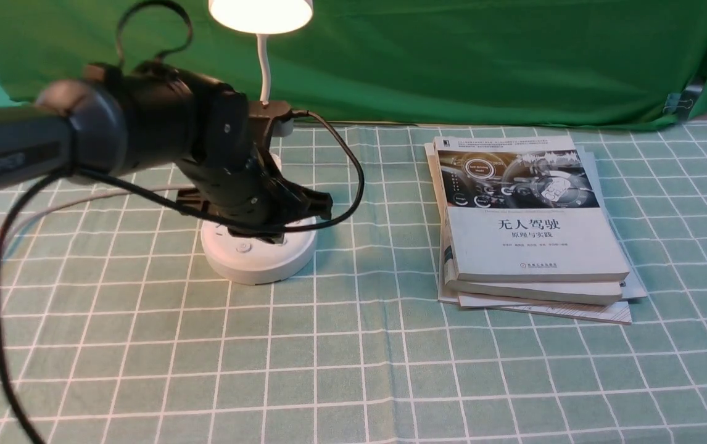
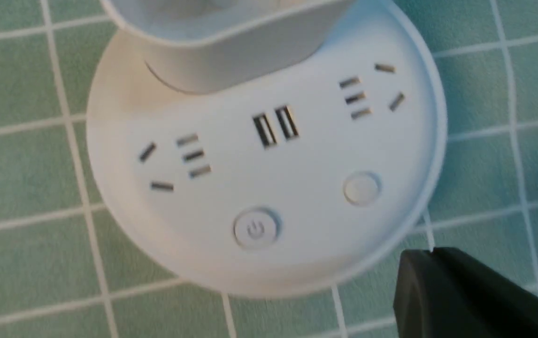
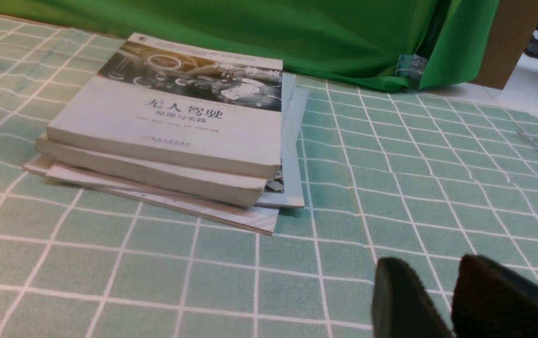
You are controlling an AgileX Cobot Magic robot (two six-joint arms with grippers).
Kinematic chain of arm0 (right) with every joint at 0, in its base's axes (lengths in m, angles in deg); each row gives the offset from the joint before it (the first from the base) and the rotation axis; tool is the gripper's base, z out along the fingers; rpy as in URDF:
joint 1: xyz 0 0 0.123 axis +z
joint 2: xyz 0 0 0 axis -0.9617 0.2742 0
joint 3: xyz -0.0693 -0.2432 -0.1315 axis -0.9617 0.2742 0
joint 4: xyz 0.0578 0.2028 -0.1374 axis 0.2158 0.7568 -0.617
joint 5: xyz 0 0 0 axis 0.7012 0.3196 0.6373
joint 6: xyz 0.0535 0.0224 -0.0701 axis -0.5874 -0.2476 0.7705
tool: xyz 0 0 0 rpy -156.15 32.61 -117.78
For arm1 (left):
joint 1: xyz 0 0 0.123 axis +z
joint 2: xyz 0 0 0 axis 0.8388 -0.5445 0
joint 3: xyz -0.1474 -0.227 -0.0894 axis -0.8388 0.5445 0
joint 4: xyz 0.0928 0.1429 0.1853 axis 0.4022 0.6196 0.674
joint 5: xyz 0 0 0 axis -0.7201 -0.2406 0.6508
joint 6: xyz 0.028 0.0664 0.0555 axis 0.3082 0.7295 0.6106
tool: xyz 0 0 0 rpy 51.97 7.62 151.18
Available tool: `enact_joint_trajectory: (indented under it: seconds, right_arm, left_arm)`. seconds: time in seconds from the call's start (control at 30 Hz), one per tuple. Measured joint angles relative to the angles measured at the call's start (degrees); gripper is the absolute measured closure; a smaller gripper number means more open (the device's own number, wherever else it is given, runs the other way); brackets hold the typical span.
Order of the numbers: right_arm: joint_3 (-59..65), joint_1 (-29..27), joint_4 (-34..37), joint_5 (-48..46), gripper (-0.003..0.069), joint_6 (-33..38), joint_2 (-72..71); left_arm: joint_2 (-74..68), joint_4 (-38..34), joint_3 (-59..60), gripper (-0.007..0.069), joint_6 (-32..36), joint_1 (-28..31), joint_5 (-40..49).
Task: Turn on the table lamp.
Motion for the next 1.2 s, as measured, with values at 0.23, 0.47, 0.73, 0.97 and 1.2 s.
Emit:
enact_joint_trajectory:
  seconds: [0.23,0.47,0.73,0.97,1.2]
  right_arm:
    - [0.0,0.0,0.0,0.0,0.0421,0.0,0.0]
    - [0.0,0.0,0.0,0.0,0.0421,0.0,0.0]
    - [0.0,0.0,0.0,0.0,0.0418,0.0,0.0]
    - [0.0,0.0,0.0,0.0,0.0418,0.0,0.0]
    - [0.0,0.0,0.0,0.0,0.0418,0.0,0.0]
  left_arm:
    - [17.17,-4.1,15.66,0.0603,3.1,-2.94,-2.69]
    - [48.76,-5.82,38.51,0.0603,3.58,-9.77,-28.16]
    - [73.68,-2.57,67.19,0.0603,8.41,-11.55,-61.24]
    - [76.89,3.28,77.32,0.0603,10.55,-11.69,-70.88]
    - [76.94,1.94,77.33,0.0603,10.04,-11.76,-77.74]
